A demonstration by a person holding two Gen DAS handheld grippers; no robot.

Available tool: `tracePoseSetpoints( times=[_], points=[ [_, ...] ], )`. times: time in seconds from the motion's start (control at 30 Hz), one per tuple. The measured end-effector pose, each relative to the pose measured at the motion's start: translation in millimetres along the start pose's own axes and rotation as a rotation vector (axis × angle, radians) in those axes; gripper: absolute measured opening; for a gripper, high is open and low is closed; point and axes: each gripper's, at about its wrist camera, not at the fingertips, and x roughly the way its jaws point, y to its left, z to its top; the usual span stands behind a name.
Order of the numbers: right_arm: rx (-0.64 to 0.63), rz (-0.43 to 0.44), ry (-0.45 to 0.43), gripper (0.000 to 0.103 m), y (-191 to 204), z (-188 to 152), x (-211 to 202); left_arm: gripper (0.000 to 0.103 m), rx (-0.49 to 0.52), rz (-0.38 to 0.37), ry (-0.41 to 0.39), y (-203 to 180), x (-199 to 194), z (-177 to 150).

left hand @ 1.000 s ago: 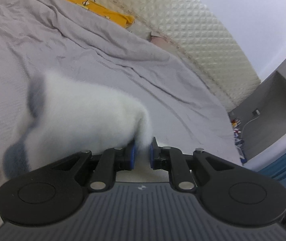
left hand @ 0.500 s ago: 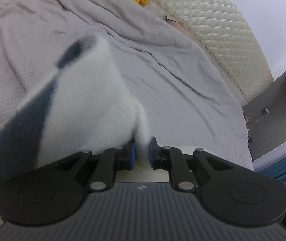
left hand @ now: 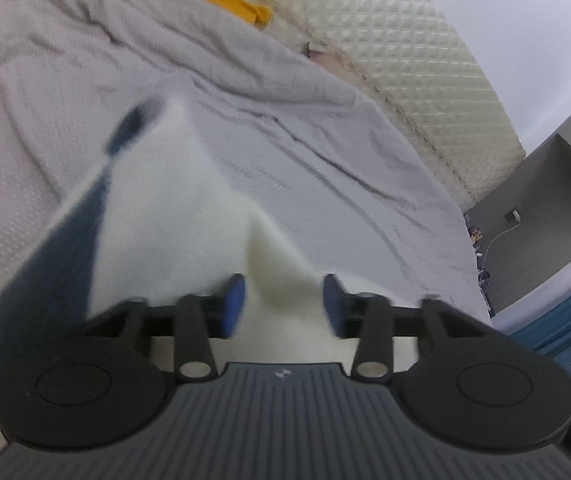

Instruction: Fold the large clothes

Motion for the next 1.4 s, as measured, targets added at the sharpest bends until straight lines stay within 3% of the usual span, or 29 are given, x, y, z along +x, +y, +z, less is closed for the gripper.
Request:
tracePoseSetpoints(
  times=[0.17,0.33,0.43,0.63,0.93,1.1,1.3,1.4],
  points=[
    [-0.222,-0.124,-0.051,0.051,27,-7,-16,0.057,0.174,0.068,-0.014,-31,-19,-18],
    [-0.396,-0.282,-0.095,0.051,36,-13,-20,0.057,0.337,0.225,-0.05,-48,-13,-31],
    [-0.424,-0.348,-0.105,0.048,31,-11,-16,0.057,0.354,0.284,-0.057,-43,-3,-30],
    [-0.42,-0.377,-0.052,0.048,14,-5,6,0.057,0.362,0.324,-0.024,-32,23,-29],
    [-0.376,-0.356,-0.069,0.048,-2,-9,17,0.057,0.363,0.331,-0.036,-30,29,-30],
    [-0.333,-0.359,-0.12,0.049,10,-11,-2,0.057,0.318,0.287,-0.045,-35,-1,-35],
    [-0.294,-0.298,-0.174,0.05,29,-26,-44,0.058,0.288,0.227,-0.048,-49,-55,-59],
    [-0.263,-0.252,-0.171,0.073,36,-40,-62,0.066,0.258,0.164,-0.019,-56,-74,-75]
  ],
)
